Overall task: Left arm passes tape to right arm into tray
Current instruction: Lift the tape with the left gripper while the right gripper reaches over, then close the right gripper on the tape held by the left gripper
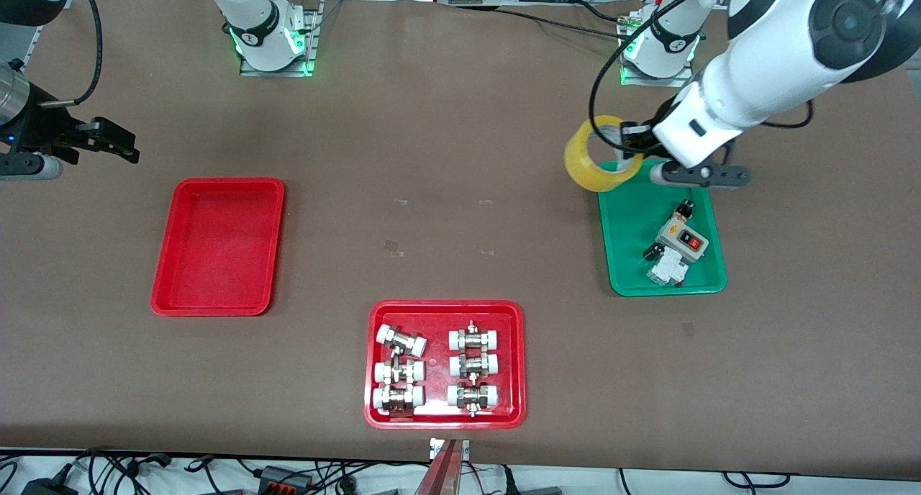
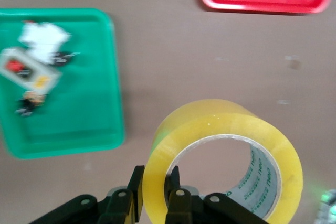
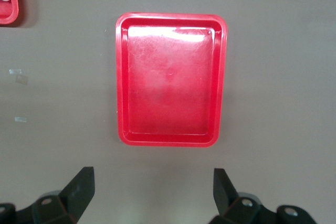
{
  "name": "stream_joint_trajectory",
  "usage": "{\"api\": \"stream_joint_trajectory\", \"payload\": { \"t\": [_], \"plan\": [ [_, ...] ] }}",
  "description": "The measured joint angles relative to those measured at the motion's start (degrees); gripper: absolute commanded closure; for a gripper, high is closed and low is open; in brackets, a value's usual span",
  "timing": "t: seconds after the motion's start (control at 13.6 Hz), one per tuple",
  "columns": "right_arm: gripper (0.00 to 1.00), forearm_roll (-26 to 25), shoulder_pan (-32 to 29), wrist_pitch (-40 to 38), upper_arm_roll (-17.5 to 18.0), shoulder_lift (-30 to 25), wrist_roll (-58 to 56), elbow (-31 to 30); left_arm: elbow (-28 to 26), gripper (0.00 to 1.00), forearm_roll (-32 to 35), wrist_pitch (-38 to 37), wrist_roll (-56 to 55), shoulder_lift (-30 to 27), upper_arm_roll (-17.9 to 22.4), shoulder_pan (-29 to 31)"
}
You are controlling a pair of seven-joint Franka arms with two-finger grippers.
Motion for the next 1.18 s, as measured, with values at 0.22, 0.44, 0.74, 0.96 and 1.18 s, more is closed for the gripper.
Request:
{"api": "stream_joint_trajectory", "payload": {
  "t": [0.22,0.44,0.74,0.96,1.18],
  "plan": [
    [0.0,4.61,0.21,-0.31,0.28,1.3,0.0,-0.03,0.83,1.0,-3.66,6.92,-5.65,6.08,-0.47,-5.73],
    [0.0,10.65,0.76,-0.3,0.88,4.66,-0.05,-0.08,4.74,1.0,-3.74,11.93,-12.34,11.99,-0.61,-12.26],
    [0.0,20.87,4.3,1.37,1.13,9.11,-0.07,0.01,6.91,1.0,-4.01,21.43,-16.8,19.37,-0.68,-17.53],
    [0.0,28.09,7.13,3.79,1.22,11.04,-0.07,0.31,7.25,1.0,-4.96,29.29,-21.09,23.19,-0.7,-20.84],
    [0.0,37.8,8.47,4.19,1.24,13.25,-0.06,0.88,7.62,1.0,-5.0,35.81,-27.4,24.76,-0.72,-23.32]
  ]
}}
